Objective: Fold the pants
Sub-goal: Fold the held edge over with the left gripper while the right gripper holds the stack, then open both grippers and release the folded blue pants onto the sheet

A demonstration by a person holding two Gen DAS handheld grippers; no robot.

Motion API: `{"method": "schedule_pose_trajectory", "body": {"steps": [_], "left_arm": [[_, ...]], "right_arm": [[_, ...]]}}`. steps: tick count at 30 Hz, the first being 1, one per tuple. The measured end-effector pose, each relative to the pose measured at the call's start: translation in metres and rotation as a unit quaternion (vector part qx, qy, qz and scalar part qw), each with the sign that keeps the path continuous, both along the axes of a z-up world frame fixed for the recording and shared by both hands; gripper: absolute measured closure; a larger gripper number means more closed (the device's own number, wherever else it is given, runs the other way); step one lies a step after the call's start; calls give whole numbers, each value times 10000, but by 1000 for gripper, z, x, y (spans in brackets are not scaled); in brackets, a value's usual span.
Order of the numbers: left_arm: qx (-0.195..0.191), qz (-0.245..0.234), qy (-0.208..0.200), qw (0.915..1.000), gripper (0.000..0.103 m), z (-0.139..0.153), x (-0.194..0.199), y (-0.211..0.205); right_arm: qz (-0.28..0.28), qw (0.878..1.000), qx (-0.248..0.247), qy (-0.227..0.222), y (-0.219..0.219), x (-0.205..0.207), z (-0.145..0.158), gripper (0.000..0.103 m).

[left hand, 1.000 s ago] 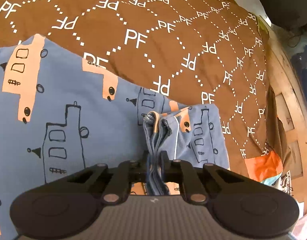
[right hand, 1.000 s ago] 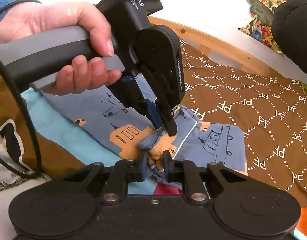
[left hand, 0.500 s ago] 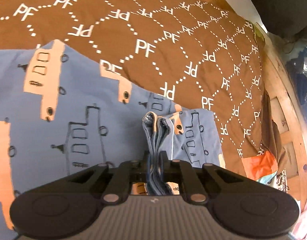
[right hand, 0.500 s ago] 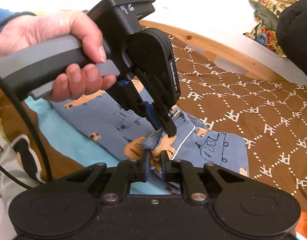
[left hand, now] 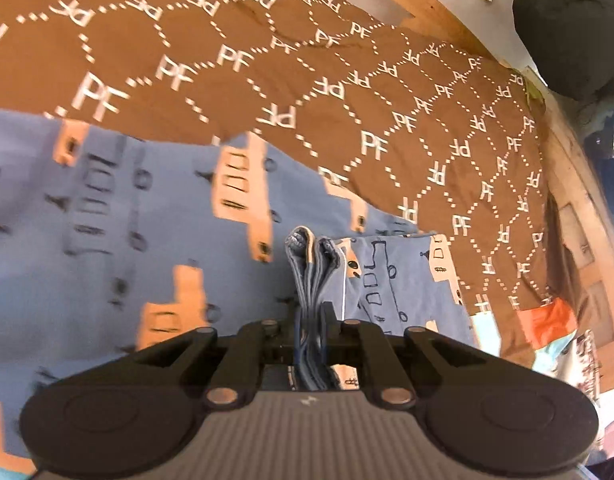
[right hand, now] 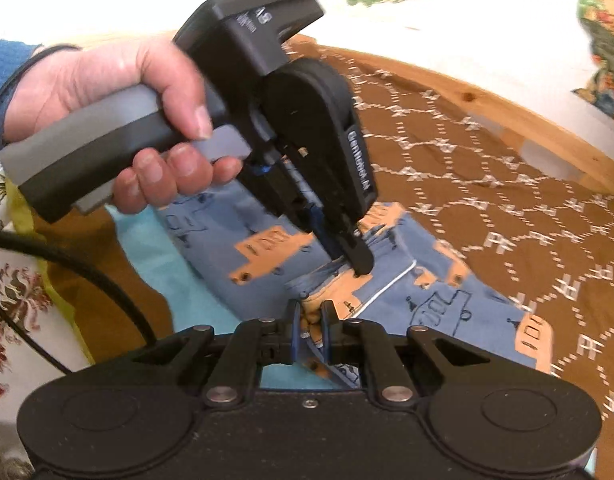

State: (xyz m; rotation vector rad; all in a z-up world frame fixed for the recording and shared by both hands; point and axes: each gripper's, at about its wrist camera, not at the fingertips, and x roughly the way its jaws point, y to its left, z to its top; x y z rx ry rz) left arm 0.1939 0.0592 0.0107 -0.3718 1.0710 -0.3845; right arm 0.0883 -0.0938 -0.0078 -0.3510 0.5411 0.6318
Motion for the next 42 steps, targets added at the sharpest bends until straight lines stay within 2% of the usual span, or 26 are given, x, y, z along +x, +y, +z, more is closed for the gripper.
{"method": "schedule_pose_trajectory", "body": {"steps": [6, 9, 11, 13, 15, 16, 18, 21, 23, 26, 28, 29, 32, 34, 35, 38, 39, 41, 42], "left_arm": [[217, 51, 68, 9997, 94, -7, -3, 16], [136, 146, 136, 9997, 93, -14, -3, 19], [114, 177, 129, 9997, 90, -16, -3, 20], [87, 252, 158, 9995, 85, -15, -4, 21], [174, 347, 87, 9992, 68, -8, -9, 23], [275, 377, -1, 9989, 64, -4, -11, 22], [614, 438, -354, 9965, 49, 6, -20, 19], [1005, 534, -799, 9903, 35, 15, -25, 5], [1311, 560, -1093, 9837, 28, 17, -26, -13], [2141, 290, -1534, 9643, 25, 10, -25, -49], [2633, 210, -1400, 9543, 25, -5, -16, -65], [2745, 223, -1293, 9526, 26, -12, -11, -66], [2445, 439, -1253, 9605, 23, -20, -5, -52], [2305, 472, -1232, 9641, 24, -19, -5, -45], [2264, 469, -1238, 9650, 25, -19, -5, -41], [2137, 456, -1245, 9679, 25, -19, -6, -34], [2107, 484, -1231, 9686, 25, -17, -7, -31], [2006, 615, -1210, 9702, 25, -13, -10, -26], [1897, 703, -1233, 9715, 24, -9, -13, -22]], "right_arm": [[137, 9994, 54, 302, 18, 7, -9, 93], [183, 9994, -10, 295, 21, 7, -12, 92], [168, 9993, 38, 338, 18, 10, -12, 87], [175, 9991, 165, 357, 8, 10, -9, 71], [137, 9992, 295, 248, -7, 8, -3, 62], [68, 9993, 320, 157, -19, 7, 1, 59], [-229, 9995, 205, -84, -40, 10, 6, 41], [-1090, 9920, -231, -597, -74, 27, 6, 18], [-1634, 9826, -417, -778, -95, 52, 4, 17], [-1930, 9775, -363, -771, -114, 84, 1, 16], [-1798, 9808, -268, -709, -116, 102, -4, 14], [-1686, 9835, -246, -602, -113, 111, -7, 12], [-1411, 9871, -459, -597, -100, 123, -19, 12], [-1388, 9847, -789, -700, -96, 129, -29, 13], [-1579, 9800, -966, -732, -99, 134, -35, 13], [-2022, 9747, -766, -563, -117, 143, -32, 8], [-2168, 9697, -899, -683, -120, 141, -31, 7], [-2285, 9621, -1115, -984, -126, 132, -27, 10], [-2332, 9608, -1098, -1017, -129, 127, -24, 15]]}}
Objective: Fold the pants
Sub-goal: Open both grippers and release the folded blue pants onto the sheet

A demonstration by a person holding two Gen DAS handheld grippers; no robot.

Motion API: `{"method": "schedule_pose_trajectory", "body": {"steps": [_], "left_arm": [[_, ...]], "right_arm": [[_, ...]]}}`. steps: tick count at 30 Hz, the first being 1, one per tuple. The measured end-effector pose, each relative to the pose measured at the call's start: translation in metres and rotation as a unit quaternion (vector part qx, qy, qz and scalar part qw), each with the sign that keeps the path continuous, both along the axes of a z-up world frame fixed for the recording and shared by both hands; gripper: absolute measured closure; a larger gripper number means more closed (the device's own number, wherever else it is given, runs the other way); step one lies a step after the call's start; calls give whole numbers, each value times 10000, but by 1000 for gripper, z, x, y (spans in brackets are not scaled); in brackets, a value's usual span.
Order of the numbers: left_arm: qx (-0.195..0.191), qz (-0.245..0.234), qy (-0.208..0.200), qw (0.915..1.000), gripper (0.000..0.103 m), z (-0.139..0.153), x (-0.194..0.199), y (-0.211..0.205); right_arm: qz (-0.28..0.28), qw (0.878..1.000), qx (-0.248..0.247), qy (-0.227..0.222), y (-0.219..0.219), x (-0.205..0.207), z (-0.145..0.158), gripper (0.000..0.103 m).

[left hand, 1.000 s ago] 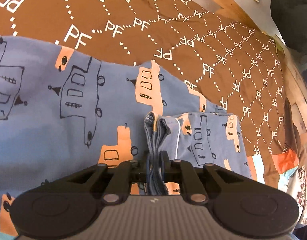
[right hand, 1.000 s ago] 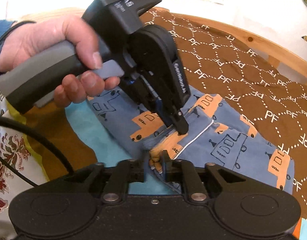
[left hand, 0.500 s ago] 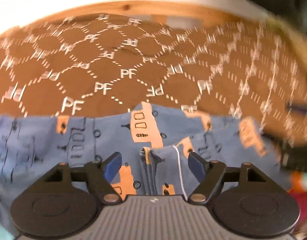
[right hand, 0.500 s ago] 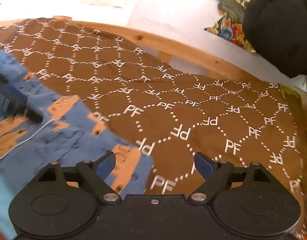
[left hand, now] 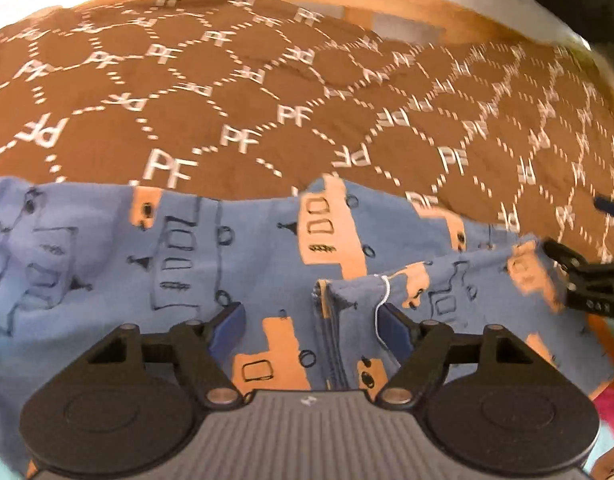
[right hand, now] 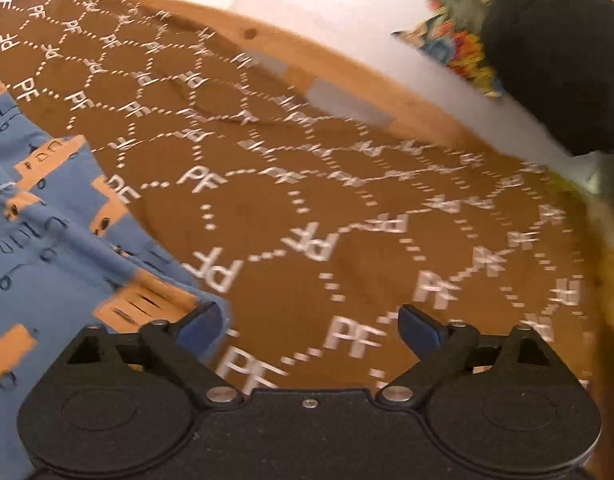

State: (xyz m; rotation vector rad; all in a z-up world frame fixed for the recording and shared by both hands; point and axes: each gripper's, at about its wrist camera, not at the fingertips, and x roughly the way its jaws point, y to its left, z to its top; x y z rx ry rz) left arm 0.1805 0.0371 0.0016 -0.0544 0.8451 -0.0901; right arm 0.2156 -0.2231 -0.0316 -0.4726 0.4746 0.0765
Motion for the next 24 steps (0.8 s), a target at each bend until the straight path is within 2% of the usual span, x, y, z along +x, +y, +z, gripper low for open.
{"method": "schedule_pose_trajectory", "body": {"steps": [3, 6, 8, 9, 11, 14, 16, 18, 20, 22, 24], "left_arm": [[-346, -85, -348, 9988, 21, 11, -10, 6], [111, -143, -374, 9991, 21, 9, -4, -6], [363, -48, -125, 9993, 21, -4, 4, -9], [329, -47, -114, 9994, 21, -8, 4, -7], [264, -45, -211, 9994, 21, -5, -2, -4], [42, -53, -378, 9993, 18, 8, -24, 0], [-88, -174, -394, 9990, 14, 11, -40, -2], [42, -235, -307, 9992, 13, 4, -53, -8], [332, -160, -134, 9992, 12, -10, -61, -11], [354, -142, -384, 9985, 12, -14, -72, -8], [323, -87, -399, 9986, 13, -12, -75, -3]], "right_arm": [[74, 9996, 270, -70, -6, -19, 13, 15], [526, 9969, 576, 37, 8, -48, 18, 11], [811, 9956, 402, 261, 22, -66, 9, 10], [861, 9956, 183, 328, 26, -73, 1, 10], [721, 9968, -202, 263, 24, -85, -10, 10], [488, 9986, -149, 98, 13, -97, -1, 10], [574, 9983, 5, 65, 14, -104, 5, 8], [719, 9973, 46, 129, 22, -106, 4, 7], [685, 9971, -199, 283, 27, -103, -8, 7], [596, 9977, -70, 319, 18, -103, -11, 3], [386, 9988, -30, 311, 7, -102, -9, 1]]}}
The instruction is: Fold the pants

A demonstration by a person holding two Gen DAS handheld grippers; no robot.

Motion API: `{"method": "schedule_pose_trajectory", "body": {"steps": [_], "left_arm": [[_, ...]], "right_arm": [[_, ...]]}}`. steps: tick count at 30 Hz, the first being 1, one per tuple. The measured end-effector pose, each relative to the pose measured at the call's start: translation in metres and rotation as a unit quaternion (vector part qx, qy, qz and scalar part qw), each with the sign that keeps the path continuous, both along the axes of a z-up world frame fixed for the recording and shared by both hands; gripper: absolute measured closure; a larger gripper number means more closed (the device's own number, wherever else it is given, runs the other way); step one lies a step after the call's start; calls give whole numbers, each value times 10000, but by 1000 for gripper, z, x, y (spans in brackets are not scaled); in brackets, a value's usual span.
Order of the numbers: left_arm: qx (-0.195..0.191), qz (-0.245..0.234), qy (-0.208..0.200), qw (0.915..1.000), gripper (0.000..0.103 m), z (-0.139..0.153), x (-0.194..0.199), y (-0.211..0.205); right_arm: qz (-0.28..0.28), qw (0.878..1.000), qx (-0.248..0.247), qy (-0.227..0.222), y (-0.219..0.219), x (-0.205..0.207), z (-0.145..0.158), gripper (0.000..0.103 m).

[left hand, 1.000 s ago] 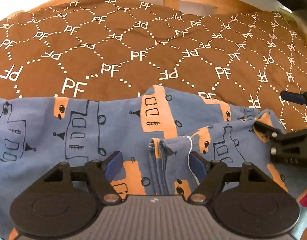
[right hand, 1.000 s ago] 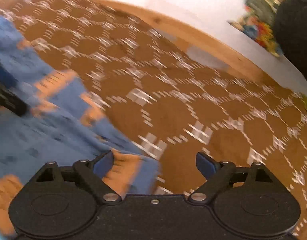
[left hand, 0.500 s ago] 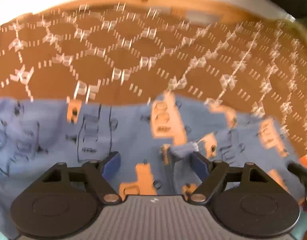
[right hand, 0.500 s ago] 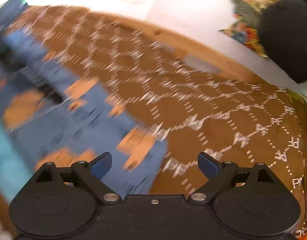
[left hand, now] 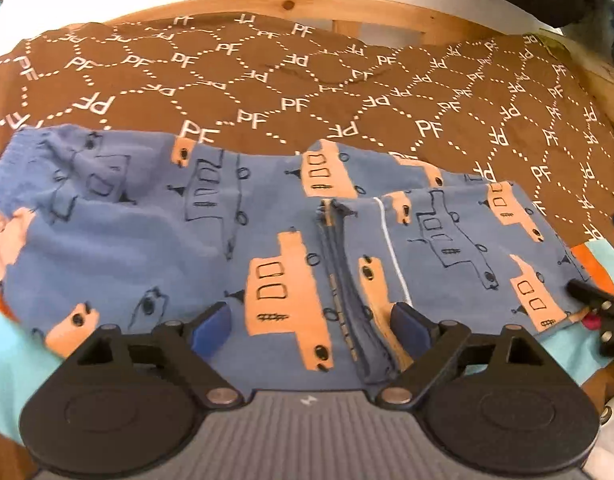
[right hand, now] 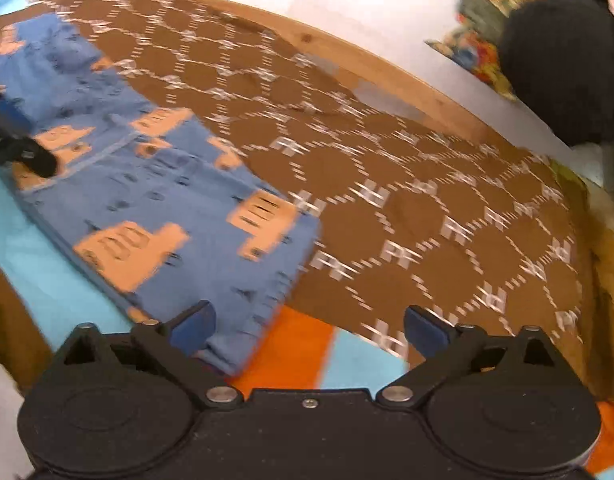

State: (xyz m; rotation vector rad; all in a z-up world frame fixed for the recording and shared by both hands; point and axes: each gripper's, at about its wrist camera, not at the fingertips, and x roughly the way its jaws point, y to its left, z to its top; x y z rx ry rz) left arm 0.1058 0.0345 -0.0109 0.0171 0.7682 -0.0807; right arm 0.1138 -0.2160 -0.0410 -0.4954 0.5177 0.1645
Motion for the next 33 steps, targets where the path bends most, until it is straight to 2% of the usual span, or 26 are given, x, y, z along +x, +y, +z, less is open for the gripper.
{"method": "schedule_pose_trajectory", "body": {"steps": [4, 7, 10, 12, 13, 14, 16, 17, 19, 21, 24, 27, 30, 33], "left_arm": [[-72, 113, 35, 9999, 14, 10, -3, 5], [44, 9, -352, 9994, 15, 26, 5, -3], [175, -2, -521, 9985, 13, 33, 37, -16], [349, 91, -359, 9987, 13, 25, 63, -21], [561, 242, -180, 9980, 13, 18, 75, -22], [589, 327, -16, 9977, 10, 11, 84, -19], [277, 397, -71, 9988, 9, 7, 85, -10], [270, 362, -66, 9990, 9, 8, 84, -8], [300, 395, -114, 9987, 10, 12, 76, -6], [174, 527, -229, 9982, 10, 20, 58, -1], [-243, 697, -410, 9964, 9, 30, 16, 15], [-611, 1020, -551, 9914, 9, 35, -26, 31], [-641, 1585, -789, 9821, 9, 39, -58, 48], [-481, 2095, -1205, 9691, 5, 44, -79, 67]], "right_arm": [[-248, 9990, -43, -368, -12, 3, 11, 4], [-67, 9980, -127, -609, -1, 23, 22, 4], [164, 9963, -238, -806, 17, 56, 25, 4], [259, 9960, -474, -717, 32, 78, 19, 4], [303, 9947, -665, -717, 37, 88, 13, 4], [277, 9935, -852, -699, 40, 96, 7, 4], [101, 9916, -1158, -559, 38, 108, -4, 2], [57, 9938, -989, -514, 31, 112, -3, 2], [-101, 9952, -795, -560, 25, 109, 6, 8], [-49, 9952, -678, -707, 28, 92, 16, 8], [403, 9970, -32, -654, 35, 51, 31, 5], [938, 9930, 371, -622, 53, 16, 32, 5], [1387, 9883, 491, -411, 78, 0, 23, 5], [1450, 9879, 458, -316, 89, -9, 12, 5]]}}
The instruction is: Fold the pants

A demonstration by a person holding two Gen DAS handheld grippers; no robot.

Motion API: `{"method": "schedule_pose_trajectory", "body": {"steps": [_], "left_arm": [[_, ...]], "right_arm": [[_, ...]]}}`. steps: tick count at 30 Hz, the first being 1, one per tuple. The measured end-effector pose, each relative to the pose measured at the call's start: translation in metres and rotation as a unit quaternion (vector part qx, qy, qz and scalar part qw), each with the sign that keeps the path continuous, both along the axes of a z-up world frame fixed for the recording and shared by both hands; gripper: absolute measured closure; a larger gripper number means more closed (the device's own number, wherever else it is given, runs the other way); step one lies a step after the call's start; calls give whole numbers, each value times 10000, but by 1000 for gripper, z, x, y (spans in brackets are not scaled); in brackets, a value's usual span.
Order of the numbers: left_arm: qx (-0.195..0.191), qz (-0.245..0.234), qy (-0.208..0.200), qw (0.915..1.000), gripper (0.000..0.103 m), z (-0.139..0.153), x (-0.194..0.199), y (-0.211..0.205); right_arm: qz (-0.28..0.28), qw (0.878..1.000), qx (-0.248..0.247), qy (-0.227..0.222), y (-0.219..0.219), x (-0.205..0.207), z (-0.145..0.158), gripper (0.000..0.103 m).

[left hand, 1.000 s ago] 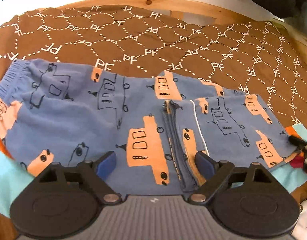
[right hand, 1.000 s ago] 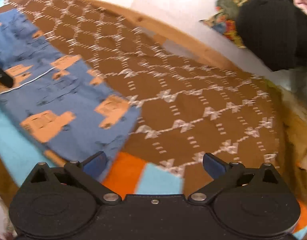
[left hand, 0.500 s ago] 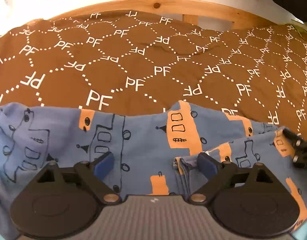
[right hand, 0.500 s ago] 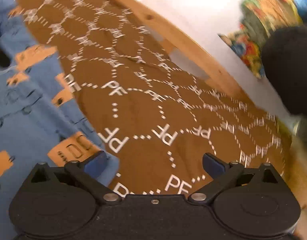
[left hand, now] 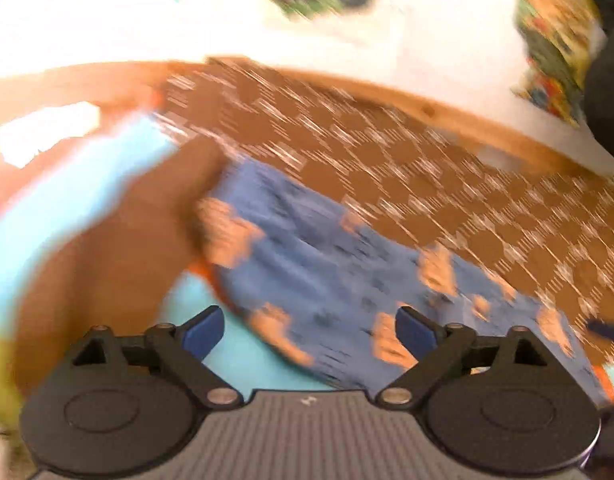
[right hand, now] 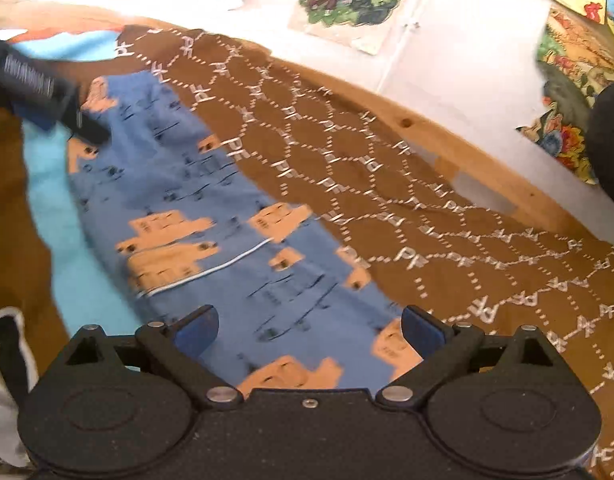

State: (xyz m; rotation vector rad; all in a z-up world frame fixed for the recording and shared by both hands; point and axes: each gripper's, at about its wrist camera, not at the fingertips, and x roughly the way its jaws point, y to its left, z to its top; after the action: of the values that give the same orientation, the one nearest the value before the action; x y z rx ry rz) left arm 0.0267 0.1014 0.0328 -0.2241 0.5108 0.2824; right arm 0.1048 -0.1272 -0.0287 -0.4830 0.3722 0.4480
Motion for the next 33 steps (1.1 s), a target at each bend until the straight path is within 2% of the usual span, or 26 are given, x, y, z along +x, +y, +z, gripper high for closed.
{"method": "schedule_pose_trajectory", "body": {"steps": [2, 5, 7, 9, 12, 15, 18, 20, 24, 26, 27, 29, 31, 33], "left_arm": [[3, 253, -6, 9997, 9, 2, 0, 15], [-144, 346, -175, 9991, 14, 10, 7, 30], [-43, 476, -219, 9986, 23, 16, 16, 32], [47, 641, -115, 9979, 56, 18, 30, 32], [301, 760, -51, 9966, 86, 21, 41, 25], [769, 452, -214, 9958, 88, 24, 39, 7], [1370, 0, -128, 9905, 88, 23, 42, -15], [1535, -115, 0, 9881, 88, 19, 45, -21], [1118, 375, 200, 9928, 87, 15, 49, -1], [977, 664, 335, 9924, 87, 14, 49, 14], [907, 756, 393, 9922, 80, 11, 49, 21], [684, 787, 350, 9939, 76, 8, 47, 32], [660, 736, 332, 9945, 73, 6, 46, 34], [680, 657, 333, 9950, 62, 5, 46, 32]], "right_arm": [[-49, 9999, 81, 116, -3, -1, -7, 5], [-136, 9990, 370, 229, -10, 2, -9, 4], [-202, 9987, 441, 163, -12, 2, -9, 3], [-213, 9987, 432, 171, -14, 5, -11, 2], [-211, 9990, 375, 124, -12, 3, -13, 2], [-198, 9992, 323, 87, -10, 1, -14, 2], [-213, 9992, 319, 126, -10, 2, -15, 1], [-213, 9990, 354, 176, -11, 4, -16, 1], [-218, 9989, 370, 201, -11, 5, -16, 1], [-219, 9989, 364, 205, -11, 5, -16, 1], [-220, 9989, 362, 211, -11, 5, -17, 1], [-217, 9989, 361, 220, -11, 6, -17, 1], [-213, 9989, 356, 222, -11, 6, -18, 1], [-215, 9989, 346, 212, -11, 6, -18, 1]]}}
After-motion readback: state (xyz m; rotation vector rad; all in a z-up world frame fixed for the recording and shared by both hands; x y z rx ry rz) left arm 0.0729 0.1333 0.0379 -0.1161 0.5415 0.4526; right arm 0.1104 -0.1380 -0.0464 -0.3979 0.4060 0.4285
